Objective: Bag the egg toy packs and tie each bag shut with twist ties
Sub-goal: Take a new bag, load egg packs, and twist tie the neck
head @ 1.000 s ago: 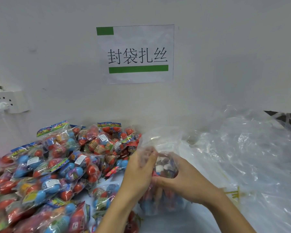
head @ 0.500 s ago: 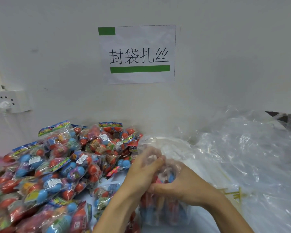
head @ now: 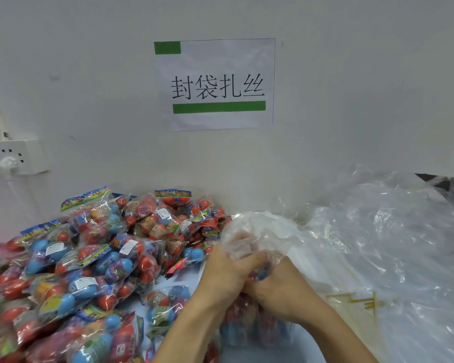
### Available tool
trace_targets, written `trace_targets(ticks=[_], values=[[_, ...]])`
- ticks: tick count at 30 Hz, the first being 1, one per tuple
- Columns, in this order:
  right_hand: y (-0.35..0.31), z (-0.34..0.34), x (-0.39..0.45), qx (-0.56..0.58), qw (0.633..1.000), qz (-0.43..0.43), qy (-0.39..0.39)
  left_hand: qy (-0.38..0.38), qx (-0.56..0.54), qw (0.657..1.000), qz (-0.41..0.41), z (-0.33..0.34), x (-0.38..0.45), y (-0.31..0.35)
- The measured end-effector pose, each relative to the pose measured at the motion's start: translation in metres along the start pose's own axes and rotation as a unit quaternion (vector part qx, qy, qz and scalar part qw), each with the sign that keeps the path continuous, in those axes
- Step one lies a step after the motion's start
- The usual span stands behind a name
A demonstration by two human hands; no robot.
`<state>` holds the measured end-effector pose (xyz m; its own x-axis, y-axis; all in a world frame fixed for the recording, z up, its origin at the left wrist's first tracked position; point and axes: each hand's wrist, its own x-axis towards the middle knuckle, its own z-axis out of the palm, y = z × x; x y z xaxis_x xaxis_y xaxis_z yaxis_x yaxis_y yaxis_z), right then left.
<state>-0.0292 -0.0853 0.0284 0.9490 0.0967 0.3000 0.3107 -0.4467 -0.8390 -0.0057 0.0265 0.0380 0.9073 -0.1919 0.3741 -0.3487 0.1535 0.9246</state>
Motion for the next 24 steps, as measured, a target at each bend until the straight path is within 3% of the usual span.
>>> trace_targets(ticks=[5,8,11,14,17,24], values=[[-0.002,-0.01,0.002,0.022,0.999,0.042,0.024,-0.018,0.071,0.997,0.002,-0.01,0.001,-0.001],[0.005,-0.025,0.005,0.066,0.985,0.097,0.128,0.002,0.154,0.988,-0.033,-0.017,0.001,-0.004],[0.011,-0.039,0.008,0.124,0.963,0.138,0.195,0.011,0.15,0.987,-0.056,-0.023,0.001,-0.006],[0.01,-0.043,0.008,0.202,0.947,0.157,0.196,-0.035,0.151,0.985,-0.08,-0.021,-0.001,-0.008],[0.005,-0.036,0.008,0.252,0.937,0.159,0.181,-0.066,0.076,0.99,-0.096,-0.013,-0.003,-0.016],[-0.005,-0.026,0.006,0.297,0.928,0.154,0.164,-0.035,0.06,0.994,-0.089,-0.016,0.003,-0.022]])
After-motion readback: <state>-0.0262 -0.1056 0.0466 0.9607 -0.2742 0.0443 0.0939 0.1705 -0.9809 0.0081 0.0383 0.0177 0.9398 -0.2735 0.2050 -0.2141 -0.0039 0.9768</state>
